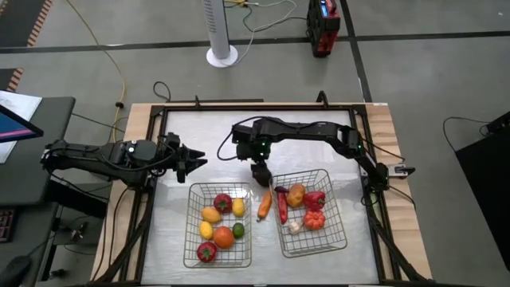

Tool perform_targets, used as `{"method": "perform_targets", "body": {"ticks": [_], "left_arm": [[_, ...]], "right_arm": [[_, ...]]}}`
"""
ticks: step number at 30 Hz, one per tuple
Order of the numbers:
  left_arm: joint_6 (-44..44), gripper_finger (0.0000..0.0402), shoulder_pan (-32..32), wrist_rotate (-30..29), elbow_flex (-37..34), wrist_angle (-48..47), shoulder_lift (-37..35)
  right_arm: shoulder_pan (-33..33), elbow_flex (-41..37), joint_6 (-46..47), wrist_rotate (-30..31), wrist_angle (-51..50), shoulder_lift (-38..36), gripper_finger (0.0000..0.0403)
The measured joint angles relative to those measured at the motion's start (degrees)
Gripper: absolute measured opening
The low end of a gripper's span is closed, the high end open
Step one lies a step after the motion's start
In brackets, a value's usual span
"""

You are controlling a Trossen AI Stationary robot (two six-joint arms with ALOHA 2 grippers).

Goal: Sort produce into baskets
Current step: Put the apple into the left brown wire basket

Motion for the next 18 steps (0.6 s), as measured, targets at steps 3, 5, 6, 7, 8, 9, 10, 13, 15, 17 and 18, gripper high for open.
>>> {"method": "perform_targets", "body": {"ticks": [3,5,6,7,8,9,10,13,15,17,18], "left_arm": [[0.0,0.0183,0.0,0.0,0.0,0.0,0.0],[0.0,0.0183,0.0,0.0,0.0,0.0,0.0],[0.0,0.0183,0.0,0.1,0.0,0.0,0.0],[0.0,0.0183,0.0,0.3,0.0,0.0,0.0],[0.0,0.0183,0.0,0.4,0.0,0.0,0.0],[0.0,0.0183,0.0,0.4,0.0,0.0,0.0],[0.0,0.0183,0.0,0.4,0.0,0.0,0.0],[0.0,0.0183,0.0,0.4,0.0,0.0,0.0],[0.0,0.0183,0.0,0.3,0.0,0.0,0.0],[0.0,0.0183,0.0,-0.1,0.0,0.1,0.0],[0.1,0.0183,0.0,-0.2,0.0,0.2,0.0]], "right_arm": [[0.9,0.0,0.0,-1.0,-1.5,0.1,0.0281],[1.4,0.0,0.3,-1.0,-2.2,0.0,0.0305],[1.7,0.0,1.2,-1.0,-2.4,0.0,0.0319],[1.8,0.0,2.4,-1.0,-2.8,0.0,0.0333],[1.8,0.0,3.9,-1.0,-3.6,0.1,0.0350],[1.7,0.0,5.6,-1.0,-4.1,0.1,0.0365],[1.7,0.0,7.1,-1.0,-4.4,0.1,0.0380],[1.8,0.0,9.6,-0.9,-4.1,0.9,0.0393],[2.3,-0.4,8.7,-0.9,-3.7,1.5,0.0383],[3.1,-0.6,7.2,-0.9,-2.9,2.1,0.0376],[3.4,-0.9,6.4,-0.9,-2.6,2.2,0.0373]]}}
